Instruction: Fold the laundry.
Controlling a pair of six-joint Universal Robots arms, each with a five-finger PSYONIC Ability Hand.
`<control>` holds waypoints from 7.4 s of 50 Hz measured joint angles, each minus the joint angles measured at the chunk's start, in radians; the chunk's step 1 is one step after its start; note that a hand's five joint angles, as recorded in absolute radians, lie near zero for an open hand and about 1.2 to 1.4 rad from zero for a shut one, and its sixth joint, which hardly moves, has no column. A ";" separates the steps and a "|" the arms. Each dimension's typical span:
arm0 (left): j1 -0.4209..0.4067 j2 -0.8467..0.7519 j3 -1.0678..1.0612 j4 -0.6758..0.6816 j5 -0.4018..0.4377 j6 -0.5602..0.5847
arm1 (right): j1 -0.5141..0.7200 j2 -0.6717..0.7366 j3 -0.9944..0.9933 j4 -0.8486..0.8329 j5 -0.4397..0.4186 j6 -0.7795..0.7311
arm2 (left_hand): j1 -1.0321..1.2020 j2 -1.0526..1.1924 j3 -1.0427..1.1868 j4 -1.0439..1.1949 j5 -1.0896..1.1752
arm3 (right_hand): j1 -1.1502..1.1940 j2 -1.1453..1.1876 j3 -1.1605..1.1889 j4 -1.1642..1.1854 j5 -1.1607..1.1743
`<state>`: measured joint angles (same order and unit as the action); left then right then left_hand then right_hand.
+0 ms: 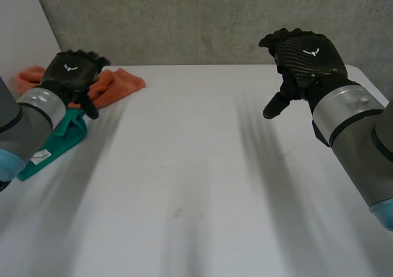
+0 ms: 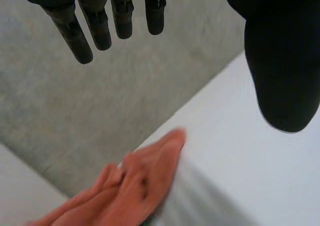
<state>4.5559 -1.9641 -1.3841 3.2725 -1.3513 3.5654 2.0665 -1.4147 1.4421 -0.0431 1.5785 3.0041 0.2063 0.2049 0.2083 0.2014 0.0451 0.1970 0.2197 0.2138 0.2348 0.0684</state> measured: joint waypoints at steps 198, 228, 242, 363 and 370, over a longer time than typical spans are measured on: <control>0.008 0.170 -0.378 0.032 0.053 -0.171 | -0.368 0.417 -0.192 0.030 -0.089 -0.279 | -0.002 0.006 0.011 0.009 0.000 | 0.784 0.952 0.962 0.952 0.927; -0.053 0.016 -0.403 -0.065 0.035 0.044 | -0.388 0.313 -0.022 0.019 -0.133 -0.315 | 0.211 0.215 0.211 0.223 0.209 | 0.004 -0.002 0.000 -0.001 0.001; -0.069 -0.060 -0.401 0.023 -0.056 0.043 | -0.389 0.279 0.120 -0.068 -0.171 -0.324 | 0.211 0.215 0.212 0.223 0.209 | 0.004 -0.002 0.000 -0.001 0.001; -0.182 0.055 -0.211 0.044 -0.128 0.016 | -0.424 0.181 0.129 0.189 -0.248 -0.428 | 0.922 0.990 0.980 0.997 0.936 | 0.004 0.002 0.008 0.001 0.002; -0.195 0.182 -0.226 0.003 -0.124 -0.045 | -0.450 0.189 0.137 0.254 -0.325 -0.407 | 0.922 0.991 0.980 0.997 0.936 | 0.004 0.002 0.010 0.001 0.003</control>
<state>4.3607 -1.7819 -1.6106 3.2758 -1.4757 3.5206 1.6170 -1.2260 1.5794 0.2113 1.2537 2.5968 1.1281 1.1957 1.1881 1.1981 0.9807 0.2013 0.2212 0.2236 0.2358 0.0712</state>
